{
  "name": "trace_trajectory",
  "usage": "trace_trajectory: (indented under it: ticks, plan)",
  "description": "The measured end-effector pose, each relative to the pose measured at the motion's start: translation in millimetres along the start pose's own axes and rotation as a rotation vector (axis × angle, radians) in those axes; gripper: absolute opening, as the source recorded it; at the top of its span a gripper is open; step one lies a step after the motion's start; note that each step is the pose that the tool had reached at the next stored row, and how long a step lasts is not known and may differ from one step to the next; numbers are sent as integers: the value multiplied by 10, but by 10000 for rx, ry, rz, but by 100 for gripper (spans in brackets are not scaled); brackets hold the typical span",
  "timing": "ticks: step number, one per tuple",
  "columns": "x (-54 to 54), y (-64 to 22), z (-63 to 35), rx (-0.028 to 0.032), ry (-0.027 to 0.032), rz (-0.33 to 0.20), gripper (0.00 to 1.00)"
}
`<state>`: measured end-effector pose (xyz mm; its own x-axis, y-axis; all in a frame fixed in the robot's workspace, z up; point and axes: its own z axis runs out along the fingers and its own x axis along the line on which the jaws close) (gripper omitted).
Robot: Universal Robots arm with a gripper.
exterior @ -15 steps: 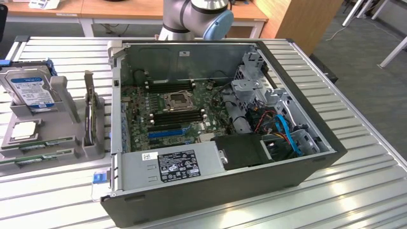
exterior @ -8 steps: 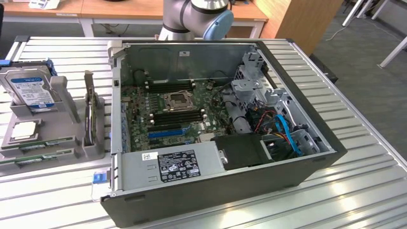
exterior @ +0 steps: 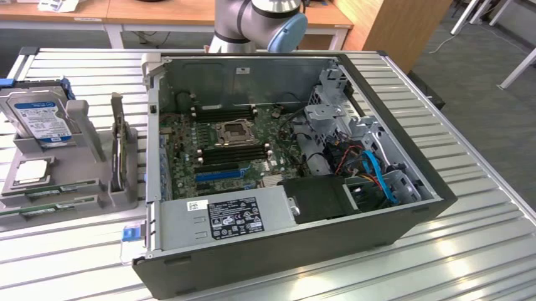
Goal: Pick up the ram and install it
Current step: 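Pick up the ram and move it above insertion slot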
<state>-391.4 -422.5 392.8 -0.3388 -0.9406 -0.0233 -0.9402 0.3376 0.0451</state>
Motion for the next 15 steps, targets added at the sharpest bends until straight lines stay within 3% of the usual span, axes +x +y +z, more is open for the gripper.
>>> trace_trajectory:
  ticks: [15]
  plan:
    - [0, 0, 0, -62, 121, -2681, 10]
